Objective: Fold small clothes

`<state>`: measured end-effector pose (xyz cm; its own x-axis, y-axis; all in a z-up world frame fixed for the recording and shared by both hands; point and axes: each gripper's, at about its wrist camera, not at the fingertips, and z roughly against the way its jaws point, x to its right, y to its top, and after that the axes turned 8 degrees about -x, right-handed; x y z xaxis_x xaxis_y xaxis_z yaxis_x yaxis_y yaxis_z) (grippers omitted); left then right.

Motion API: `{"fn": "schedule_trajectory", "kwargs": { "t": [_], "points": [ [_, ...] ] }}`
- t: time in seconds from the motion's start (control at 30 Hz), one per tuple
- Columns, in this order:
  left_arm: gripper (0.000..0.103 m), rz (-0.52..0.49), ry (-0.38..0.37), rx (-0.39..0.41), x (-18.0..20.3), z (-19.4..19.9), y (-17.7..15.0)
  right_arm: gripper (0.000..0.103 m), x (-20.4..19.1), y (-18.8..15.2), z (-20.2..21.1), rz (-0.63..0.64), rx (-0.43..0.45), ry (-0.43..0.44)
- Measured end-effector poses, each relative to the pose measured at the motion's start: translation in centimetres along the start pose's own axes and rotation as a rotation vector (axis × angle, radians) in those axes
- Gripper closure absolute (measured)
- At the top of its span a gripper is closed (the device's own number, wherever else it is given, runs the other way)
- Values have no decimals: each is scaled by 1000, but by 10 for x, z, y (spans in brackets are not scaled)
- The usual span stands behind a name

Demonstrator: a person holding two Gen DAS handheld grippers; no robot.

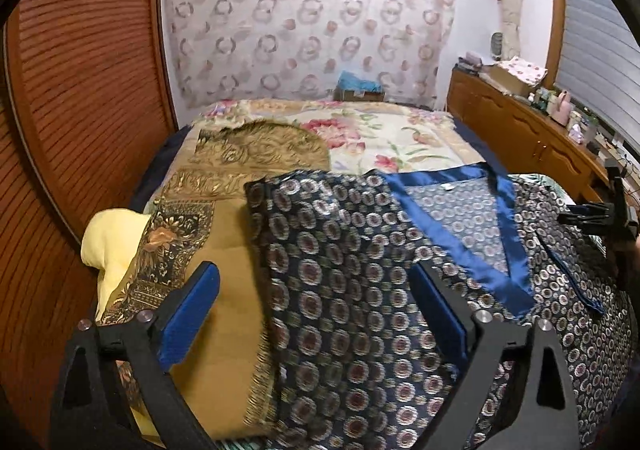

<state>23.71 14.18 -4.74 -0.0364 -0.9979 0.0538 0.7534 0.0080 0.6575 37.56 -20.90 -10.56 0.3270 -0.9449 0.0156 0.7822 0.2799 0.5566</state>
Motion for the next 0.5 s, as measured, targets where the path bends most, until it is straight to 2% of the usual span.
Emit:
{"fn": "schedule_trajectory", "kwargs": {
  "t": [0.17, 0.3, 0.4, 0.5],
  "points": [
    [29, 2, -6, -43, -6, -13, 6, 49, 0, -7, 2, 6, 25, 5],
    [34, 3, 1, -67, -12, -21, 15, 41, -1, -9, 0, 19, 20, 15],
    [41, 1, 12, -86, -12, -28, 19, 39, -2, -9, 0, 29, 17, 12],
    [63, 1, 3, -110, -13, -34, 21, 39, -2, -9, 1, 28, 17, 12]
  ]
}}
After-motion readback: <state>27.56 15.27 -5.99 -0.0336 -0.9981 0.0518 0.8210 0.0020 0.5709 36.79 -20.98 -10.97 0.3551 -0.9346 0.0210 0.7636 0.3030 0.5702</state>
